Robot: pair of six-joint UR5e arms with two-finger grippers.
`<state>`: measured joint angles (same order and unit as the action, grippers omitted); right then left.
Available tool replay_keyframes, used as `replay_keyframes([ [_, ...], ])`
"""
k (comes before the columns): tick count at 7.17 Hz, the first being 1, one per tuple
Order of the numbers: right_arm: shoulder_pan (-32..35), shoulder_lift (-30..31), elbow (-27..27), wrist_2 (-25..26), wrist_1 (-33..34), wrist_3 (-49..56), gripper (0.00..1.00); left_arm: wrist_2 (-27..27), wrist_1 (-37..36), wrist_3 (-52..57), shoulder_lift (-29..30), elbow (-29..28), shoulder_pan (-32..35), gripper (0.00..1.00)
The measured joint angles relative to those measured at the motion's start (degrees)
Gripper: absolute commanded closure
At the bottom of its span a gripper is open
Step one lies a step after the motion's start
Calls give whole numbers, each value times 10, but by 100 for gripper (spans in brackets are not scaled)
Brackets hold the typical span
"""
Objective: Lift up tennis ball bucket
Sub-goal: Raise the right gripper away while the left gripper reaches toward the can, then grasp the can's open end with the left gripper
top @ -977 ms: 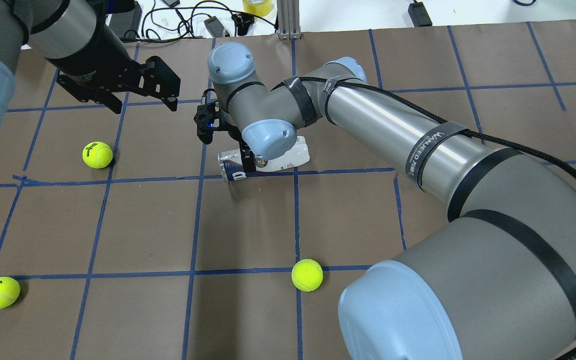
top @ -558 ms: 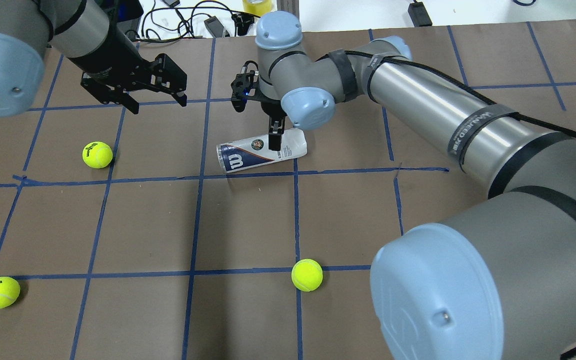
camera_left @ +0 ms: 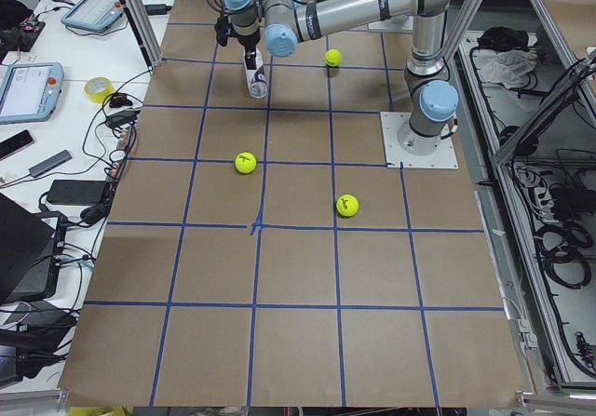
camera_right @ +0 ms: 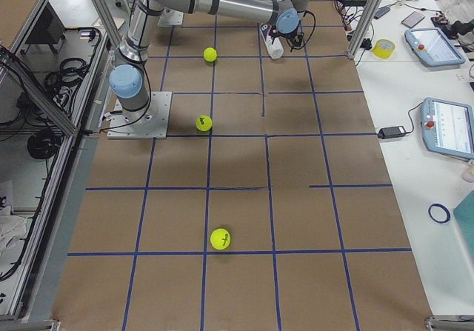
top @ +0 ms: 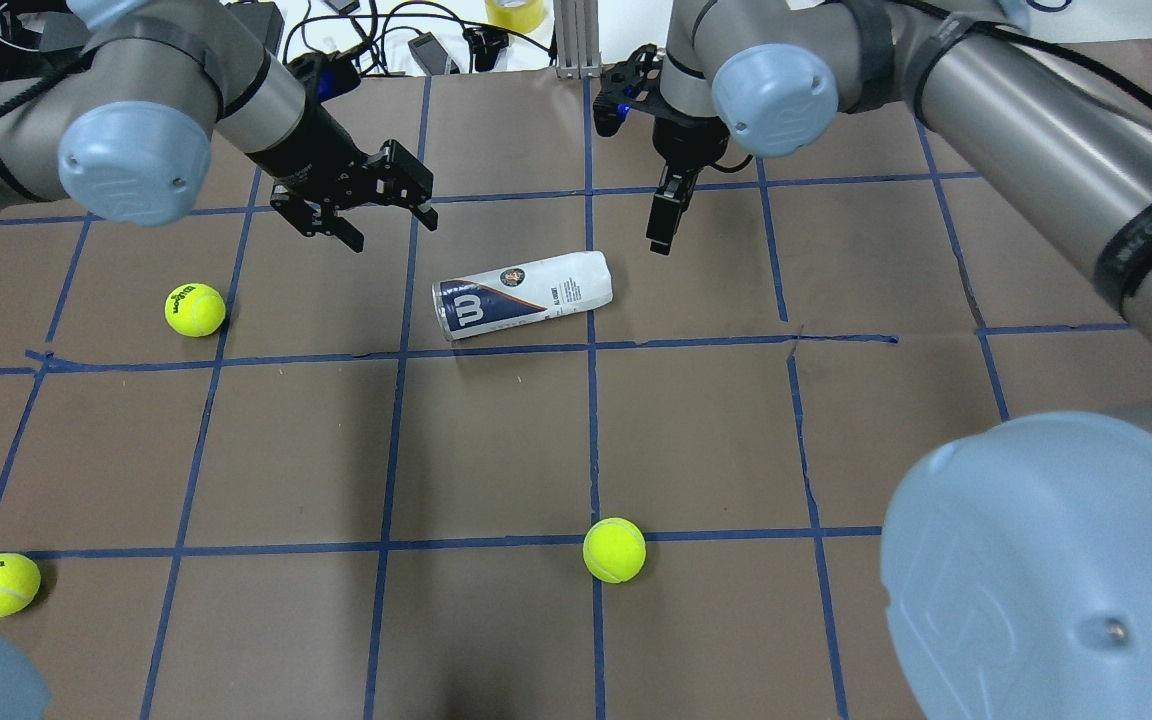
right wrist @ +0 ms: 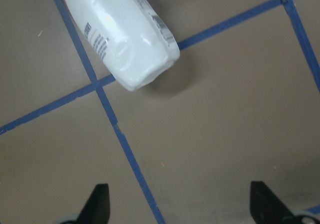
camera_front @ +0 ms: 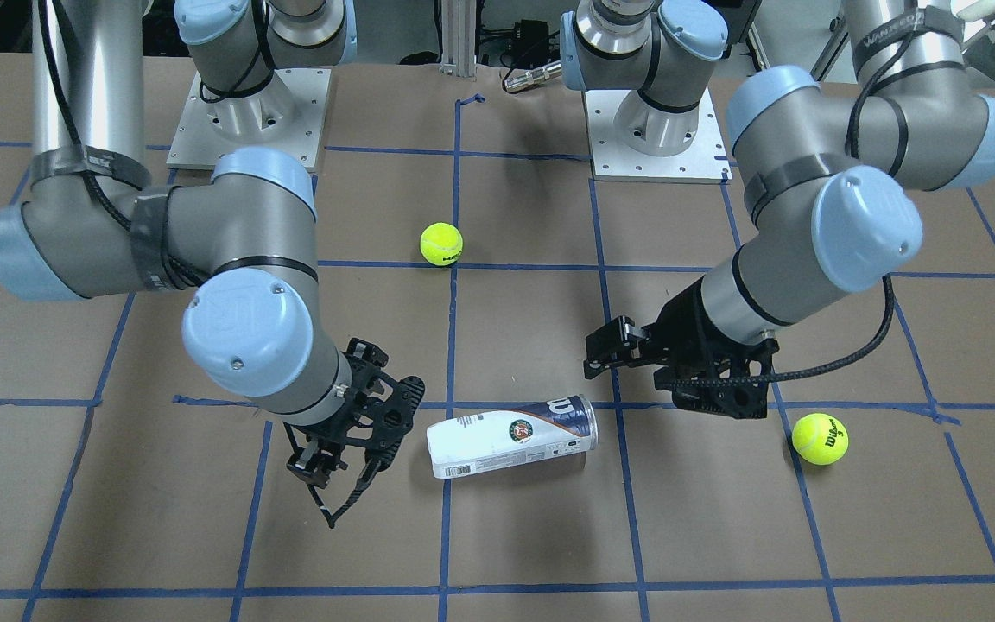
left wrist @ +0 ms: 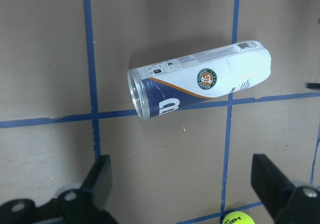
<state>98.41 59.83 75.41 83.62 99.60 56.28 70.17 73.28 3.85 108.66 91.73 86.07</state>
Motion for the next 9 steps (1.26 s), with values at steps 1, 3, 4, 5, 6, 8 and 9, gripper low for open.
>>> replay_keyframes([
  [1, -14, 18, 0, 0, -22, -30, 0, -2, -28, 1, 33, 2, -1, 0],
  [3, -26, 76, 0, 2, -58, -127, 0, -29, -80, 0, 98, 3, -3, 0],
  [4, -29, 117, 0, 5, -85, -171, 0, -74, -89, -1, 119, 4, -7, 0],
  [5, -33, 162, 1, 8, -117, -211, 0, -120, -90, -1, 132, 5, -16, 5],
  [6, -35, 203, 2, 9, -141, -259, 0, -154, -83, -2, 139, 5, -23, 19],
  [8, -36, 257, 11, 10, -159, -373, 0, -195, -65, -2, 148, 7, -28, 15],
  [9, -36, 267, 27, 16, -161, -421, 0, -201, -58, -3, 148, 8, -30, 14],
])
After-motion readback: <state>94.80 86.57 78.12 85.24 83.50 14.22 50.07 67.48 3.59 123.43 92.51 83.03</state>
